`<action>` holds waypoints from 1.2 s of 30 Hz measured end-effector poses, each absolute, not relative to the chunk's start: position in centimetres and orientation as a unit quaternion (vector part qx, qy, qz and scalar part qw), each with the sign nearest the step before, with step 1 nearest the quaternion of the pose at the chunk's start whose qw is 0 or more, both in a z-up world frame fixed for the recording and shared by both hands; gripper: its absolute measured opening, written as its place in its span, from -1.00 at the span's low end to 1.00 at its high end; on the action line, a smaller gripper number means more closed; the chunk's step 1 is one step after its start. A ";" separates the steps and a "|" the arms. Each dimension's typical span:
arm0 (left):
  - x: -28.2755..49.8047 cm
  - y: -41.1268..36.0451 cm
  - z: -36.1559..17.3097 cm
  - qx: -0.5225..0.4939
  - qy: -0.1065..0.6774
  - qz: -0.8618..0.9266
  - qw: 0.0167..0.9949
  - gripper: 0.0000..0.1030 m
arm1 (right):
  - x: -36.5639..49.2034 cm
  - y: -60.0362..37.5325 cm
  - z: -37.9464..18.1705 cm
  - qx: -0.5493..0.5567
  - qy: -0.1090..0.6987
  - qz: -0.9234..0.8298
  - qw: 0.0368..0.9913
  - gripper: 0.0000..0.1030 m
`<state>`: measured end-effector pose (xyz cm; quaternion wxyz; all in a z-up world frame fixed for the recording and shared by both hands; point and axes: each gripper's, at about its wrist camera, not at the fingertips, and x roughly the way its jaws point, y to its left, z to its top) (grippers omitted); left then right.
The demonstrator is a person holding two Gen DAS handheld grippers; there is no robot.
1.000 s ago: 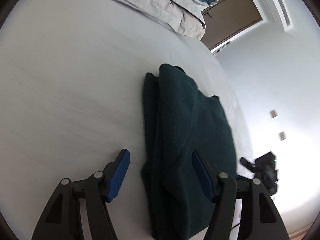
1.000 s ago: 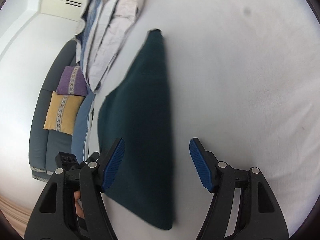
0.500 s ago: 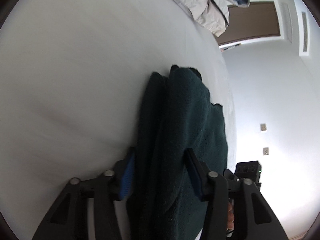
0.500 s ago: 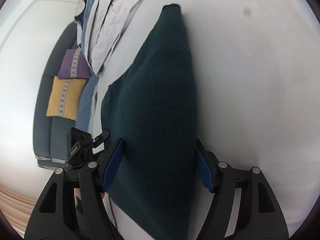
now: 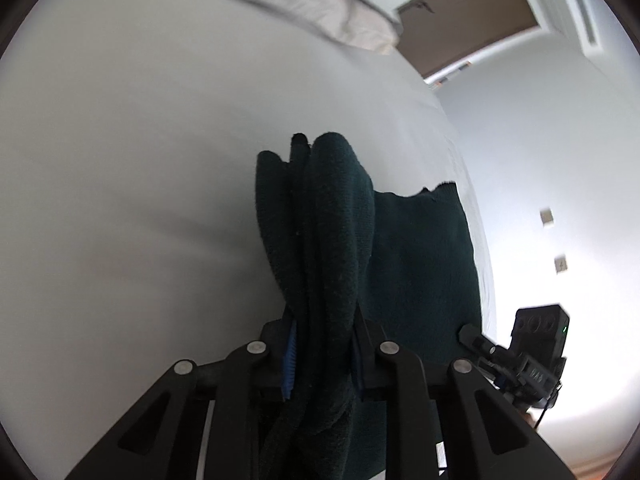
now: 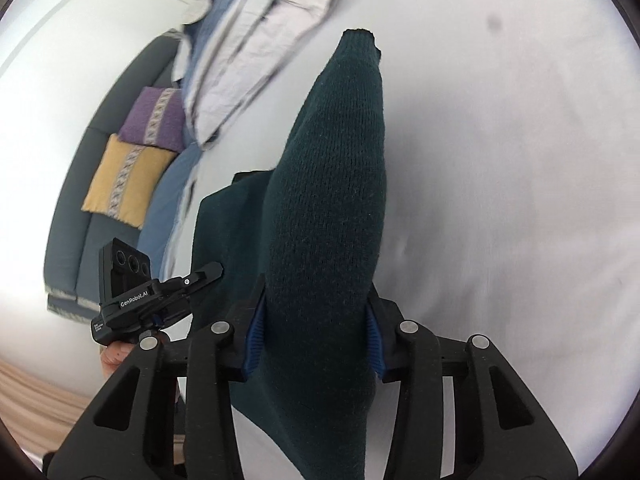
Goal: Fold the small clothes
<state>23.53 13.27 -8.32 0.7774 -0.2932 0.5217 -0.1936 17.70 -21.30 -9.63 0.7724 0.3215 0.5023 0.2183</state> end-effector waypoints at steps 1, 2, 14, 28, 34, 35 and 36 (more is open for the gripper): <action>22.3 12.9 -7.6 -0.290 0.518 -0.198 0.780 -0.55 | 16.6 -21.5 -8.9 0.322 0.499 0.221 0.773 -0.24; 21.0 12.7 -6.9 -0.289 0.516 -0.204 0.780 -0.55 | 15.2 -21.8 -8.2 0.323 0.495 0.225 0.775 -0.24; 8.7 8.1 -6.8 -0.247 0.523 -0.239 0.780 -0.54 | -1.1 -26.0 -7.8 0.358 0.478 0.234 0.768 -0.24; 8.2 8.3 -13.6 -0.266 0.550 -0.187 0.770 -0.30 | -5.1 -28.9 -15.7 0.442 0.469 0.198 0.739 -0.16; 5.9 8.9 -9.2 -0.201 0.512 -0.155 0.820 -0.30 | -7.9 -33.2 -14.3 0.488 0.425 0.172 0.743 -0.12; 5.2 9.1 -8.0 -0.185 0.499 -0.155 0.832 -0.30 | -8.5 -34.6 -14.0 0.497 0.415 0.171 0.743 -0.12; 4.5 9.0 -6.8 -0.172 0.485 -0.159 0.842 -0.30 | -9.2 -35.2 -13.6 0.506 0.404 0.171 0.743 -0.12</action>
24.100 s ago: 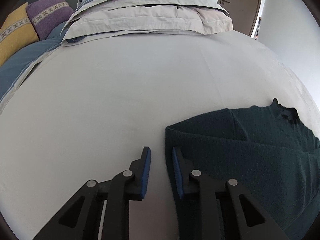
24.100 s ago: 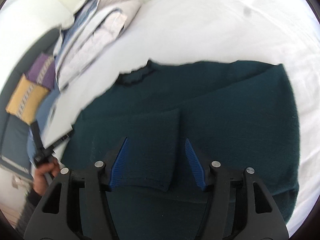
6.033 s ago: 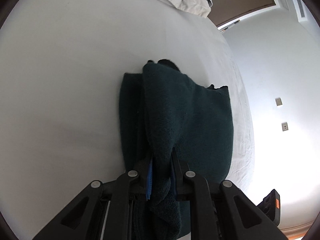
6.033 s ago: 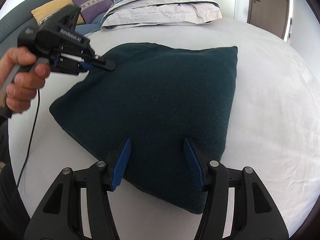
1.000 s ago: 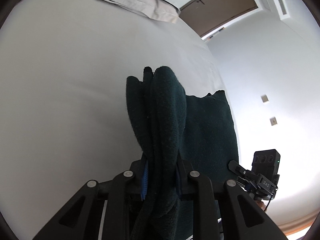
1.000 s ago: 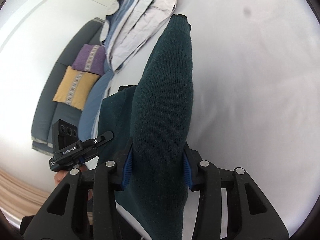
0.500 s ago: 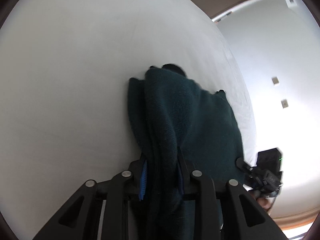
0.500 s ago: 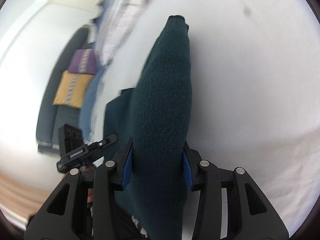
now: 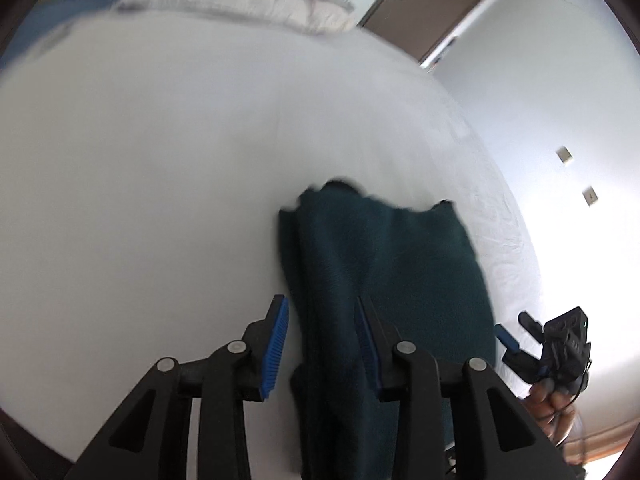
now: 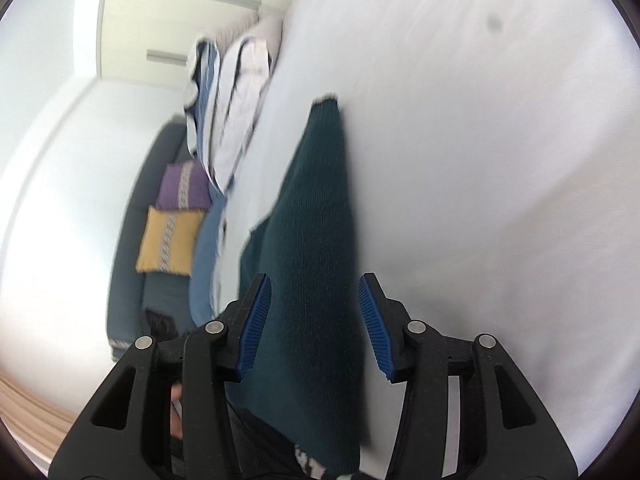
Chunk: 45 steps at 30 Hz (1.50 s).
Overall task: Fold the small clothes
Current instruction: 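Release the sweater and raise both tools away from it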
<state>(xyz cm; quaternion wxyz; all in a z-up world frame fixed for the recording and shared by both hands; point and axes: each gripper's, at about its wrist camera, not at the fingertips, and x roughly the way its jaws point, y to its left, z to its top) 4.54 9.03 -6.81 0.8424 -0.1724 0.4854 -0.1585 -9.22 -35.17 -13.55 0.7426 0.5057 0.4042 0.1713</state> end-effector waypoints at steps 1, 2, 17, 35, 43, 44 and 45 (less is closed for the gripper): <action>4.0 8.3 -5.6 -0.159 0.473 -0.164 0.851 -0.28 | -9.6 -35.3 -13.1 0.511 0.397 0.175 0.742 -0.12; 3.6 7.7 -4.8 -0.147 0.464 -0.169 0.857 -0.19 | -10.2 -35.5 -12.5 0.513 0.389 0.183 0.742 -0.12; 1.0 2.3 -10.1 -0.110 0.496 -0.198 0.838 -0.07 | -14.3 -27.5 -12.8 0.424 0.475 0.264 0.725 -0.16; -9.7 4.8 2.4 0.059 0.199 0.032 0.978 1.00 | -20.0 -26.5 5.1 0.115 0.293 0.016 0.949 0.65; -14.5 7.4 8.0 0.018 0.114 0.060 0.991 1.00 | -24.8 -23.3 11.7 0.008 0.132 -0.017 0.991 1.00; -14.5 7.7 8.6 0.015 0.119 0.055 0.991 1.00 | -25.0 -23.4 12.0 0.017 0.138 -0.011 0.990 1.00; -14.4 7.7 9.1 0.020 0.124 0.056 0.991 1.00 | -25.0 -23.4 12.3 0.025 0.137 -0.011 0.990 1.00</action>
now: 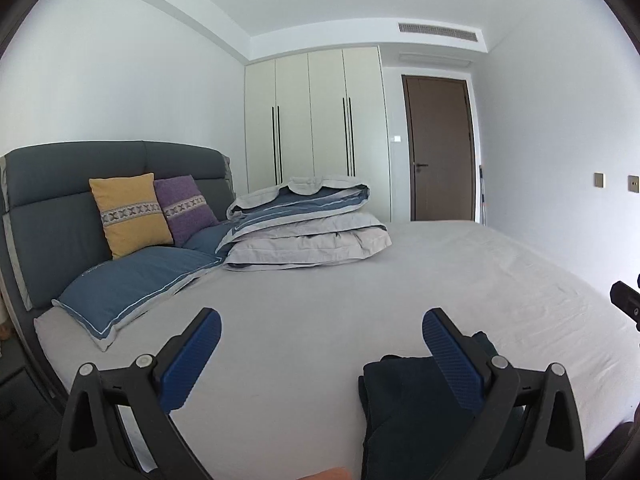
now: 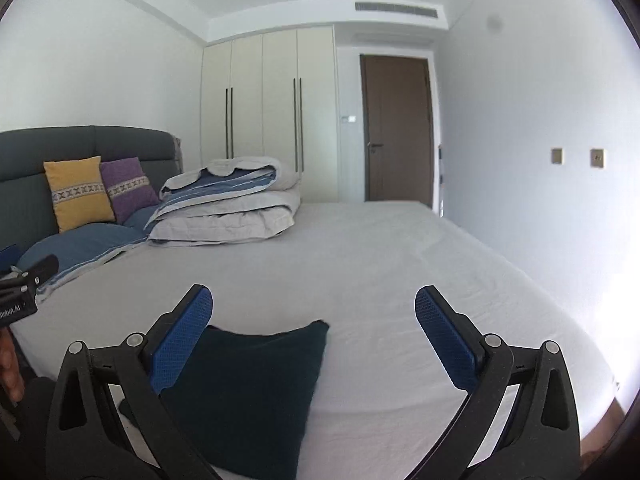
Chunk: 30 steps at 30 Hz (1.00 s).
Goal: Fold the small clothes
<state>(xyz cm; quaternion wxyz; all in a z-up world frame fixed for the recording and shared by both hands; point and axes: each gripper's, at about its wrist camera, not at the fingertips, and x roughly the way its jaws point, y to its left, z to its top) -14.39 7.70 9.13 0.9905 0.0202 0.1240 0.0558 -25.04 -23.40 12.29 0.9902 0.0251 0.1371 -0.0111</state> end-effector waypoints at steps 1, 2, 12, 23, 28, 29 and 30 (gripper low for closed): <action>-14.1 7.6 9.6 0.029 0.129 0.058 0.990 1.00 | -25.1 -23.6 12.5 0.033 0.133 -0.016 0.990 1.00; -14.1 7.5 10.0 0.035 0.130 0.061 0.989 1.00 | -25.4 -23.7 12.6 0.037 0.129 -0.022 0.991 1.00; -11.9 6.8 10.4 0.022 0.184 0.063 0.981 1.00 | -25.6 -21.8 13.0 0.046 0.203 0.008 0.978 1.00; -8.3 4.7 2.6 0.036 0.331 0.046 0.942 1.00 | -20.3 -20.4 7.6 0.064 0.304 -0.001 0.951 1.00; -7.2 4.8 -1.1 0.021 0.394 0.032 0.918 1.00 | -18.7 -19.7 4.7 0.057 0.342 -0.010 0.938 1.00; -7.2 4.8 -1.5 0.018 0.400 0.030 0.916 1.00 | -18.4 -19.5 4.0 0.057 0.349 -0.011 0.935 1.00; -7.2 4.7 -1.9 0.018 0.404 0.030 0.914 1.00 | -18.1 -19.4 3.4 0.059 0.356 -0.009 0.933 1.00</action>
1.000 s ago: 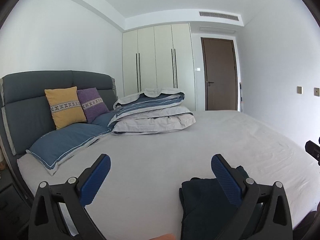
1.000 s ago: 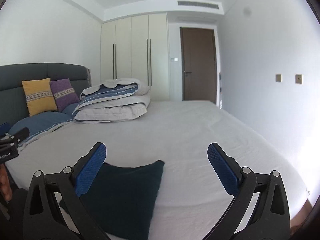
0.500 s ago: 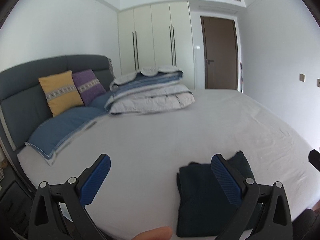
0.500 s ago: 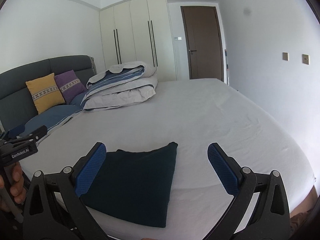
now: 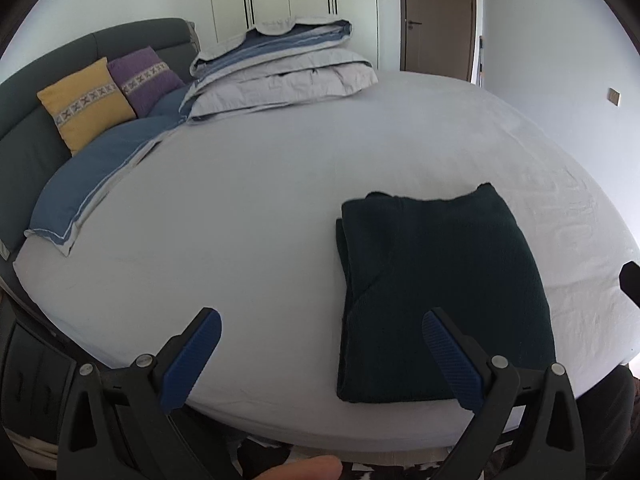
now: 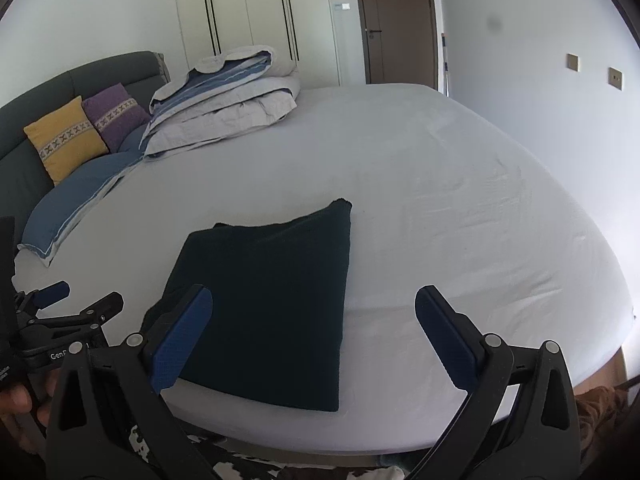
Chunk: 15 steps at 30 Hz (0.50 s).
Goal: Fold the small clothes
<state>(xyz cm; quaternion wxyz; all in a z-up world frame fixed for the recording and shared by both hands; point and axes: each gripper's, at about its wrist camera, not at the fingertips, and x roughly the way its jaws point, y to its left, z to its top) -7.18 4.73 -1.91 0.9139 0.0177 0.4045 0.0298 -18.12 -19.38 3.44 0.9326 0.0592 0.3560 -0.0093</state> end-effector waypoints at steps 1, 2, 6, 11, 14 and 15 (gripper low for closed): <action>-7.2 4.7 -2.1 0.018 0.408 0.029 0.912 1.00 | -17.8 -19.3 2.9 0.061 0.363 -0.008 0.930 1.00; -7.2 4.7 -2.4 0.017 0.411 0.027 0.911 1.00 | -17.5 -19.2 2.4 0.060 0.371 -0.009 0.927 1.00; -7.0 4.7 -2.9 0.012 0.418 0.022 0.908 1.00 | -16.4 -19.1 0.2 0.059 0.398 -0.015 0.915 1.00; -6.7 5.0 -3.1 0.009 0.424 0.020 0.906 1.00 | -15.6 -19.0 -1.7 0.061 0.419 -0.017 0.906 1.00; -6.6 5.0 -3.3 0.008 0.426 0.020 0.905 1.00 | -15.6 -18.8 -2.0 0.061 0.424 -0.016 0.904 1.00; -6.7 5.0 -3.4 0.009 0.426 0.020 0.904 1.00 | -15.6 -18.8 -2.1 0.061 0.425 -0.016 0.903 1.00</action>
